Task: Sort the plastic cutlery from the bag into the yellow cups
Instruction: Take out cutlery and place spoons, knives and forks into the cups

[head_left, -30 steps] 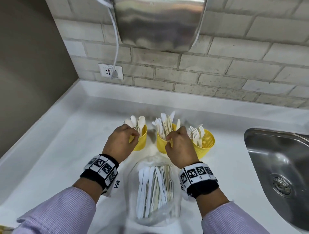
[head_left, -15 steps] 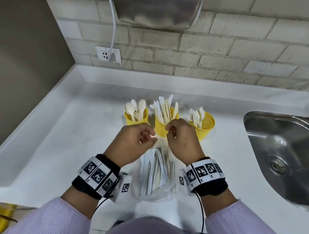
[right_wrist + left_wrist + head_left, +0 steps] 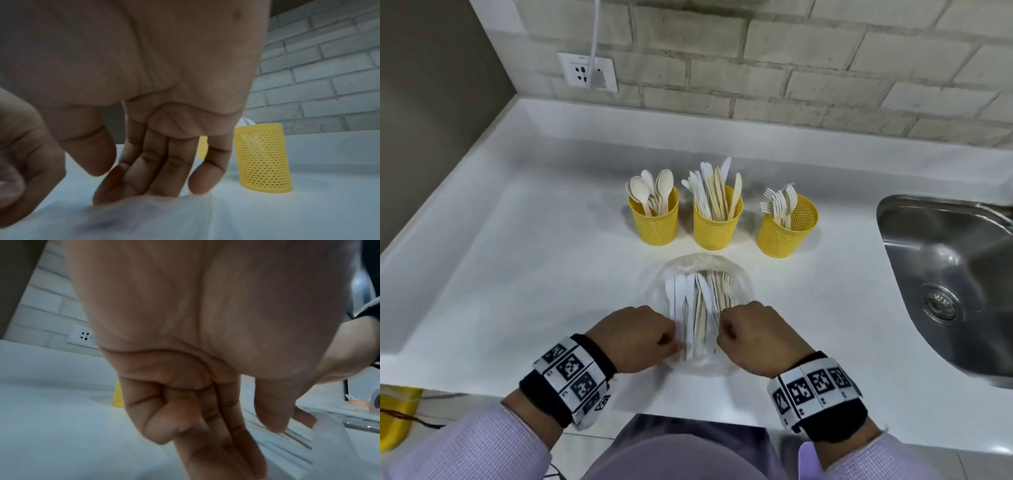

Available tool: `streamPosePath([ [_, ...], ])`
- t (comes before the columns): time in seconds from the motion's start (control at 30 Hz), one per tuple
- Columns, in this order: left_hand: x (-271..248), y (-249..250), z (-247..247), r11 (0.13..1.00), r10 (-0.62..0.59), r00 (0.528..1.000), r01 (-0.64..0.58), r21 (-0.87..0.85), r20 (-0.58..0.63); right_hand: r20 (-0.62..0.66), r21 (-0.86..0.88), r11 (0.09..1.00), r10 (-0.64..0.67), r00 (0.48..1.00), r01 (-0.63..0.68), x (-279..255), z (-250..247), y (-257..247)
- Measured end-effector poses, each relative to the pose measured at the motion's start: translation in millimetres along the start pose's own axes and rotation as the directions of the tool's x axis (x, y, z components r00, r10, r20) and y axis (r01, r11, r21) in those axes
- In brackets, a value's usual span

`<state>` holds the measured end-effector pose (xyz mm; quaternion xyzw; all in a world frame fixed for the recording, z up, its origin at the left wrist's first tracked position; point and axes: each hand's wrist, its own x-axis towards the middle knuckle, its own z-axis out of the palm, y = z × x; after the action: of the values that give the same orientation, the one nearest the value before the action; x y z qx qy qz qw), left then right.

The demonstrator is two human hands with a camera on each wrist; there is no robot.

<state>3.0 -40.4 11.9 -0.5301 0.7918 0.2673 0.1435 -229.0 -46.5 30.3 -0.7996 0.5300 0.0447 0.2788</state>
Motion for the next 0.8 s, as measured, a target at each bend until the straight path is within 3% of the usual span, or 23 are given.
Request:
streamPosePath([
  [0.23,-0.9,7.5,2.9,0.985,-0.135,0.990,0.130,0.112,0.040,-0.097,0.041,0.968,0.252,0.963,-0.249,3.7,-1.0,9.6],
  [0.37,3.1,15.0,-1.9,0.937,-0.304,0.948,0.316,0.151,-0.094,-0.129,0.106,0.936,0.349,0.928,-0.337,10.7,1.0,6.6],
  [0.43,9.4,23.7,-7.7,0.920,-0.367,0.915,0.384,0.083,-0.169,-0.114,0.133,0.925,0.372,0.921,-0.357,14.5,1.2,2.0],
  [0.57,30.0,41.8,-6.8,0.906,-0.423,0.863,0.406,-0.118,-0.275,-0.125,0.197,0.904,0.406,0.905,-0.379,27.7,13.0,-0.7],
  [0.8,49.7,47.4,3.2,0.837,-0.505,0.834,0.411,-0.362,-0.221,-0.196,0.273,0.897,0.405,0.893,-0.347,37.4,26.6,11.1],
])
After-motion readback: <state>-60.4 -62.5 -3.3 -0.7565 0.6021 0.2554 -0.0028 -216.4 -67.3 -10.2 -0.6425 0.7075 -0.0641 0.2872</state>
